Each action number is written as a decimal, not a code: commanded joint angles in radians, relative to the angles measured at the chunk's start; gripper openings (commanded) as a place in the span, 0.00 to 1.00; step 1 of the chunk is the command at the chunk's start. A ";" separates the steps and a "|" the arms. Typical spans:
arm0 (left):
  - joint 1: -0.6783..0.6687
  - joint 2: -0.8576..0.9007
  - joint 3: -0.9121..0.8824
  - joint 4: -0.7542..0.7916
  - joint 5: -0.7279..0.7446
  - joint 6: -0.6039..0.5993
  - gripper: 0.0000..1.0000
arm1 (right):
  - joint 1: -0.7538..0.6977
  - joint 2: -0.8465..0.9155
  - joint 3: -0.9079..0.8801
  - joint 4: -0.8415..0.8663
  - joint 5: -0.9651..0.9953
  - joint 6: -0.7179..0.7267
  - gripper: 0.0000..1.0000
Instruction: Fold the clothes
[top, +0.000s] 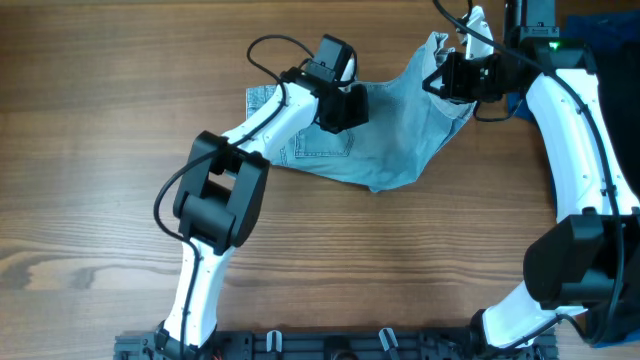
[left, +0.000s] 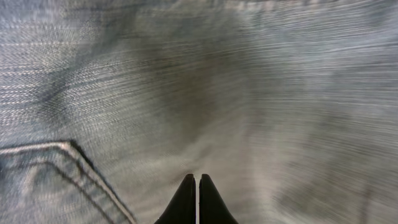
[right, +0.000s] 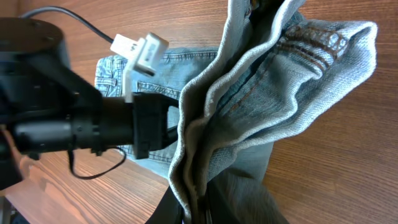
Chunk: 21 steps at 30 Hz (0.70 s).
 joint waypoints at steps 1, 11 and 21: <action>-0.033 0.053 0.000 0.021 -0.009 -0.012 0.04 | 0.006 -0.029 0.024 -0.001 -0.001 0.004 0.04; -0.045 0.047 0.018 0.093 -0.021 -0.012 0.04 | 0.006 -0.029 0.024 -0.002 0.000 0.004 0.05; -0.064 0.072 0.019 0.065 -0.107 -0.012 0.04 | 0.006 -0.029 0.024 -0.002 0.018 0.004 0.04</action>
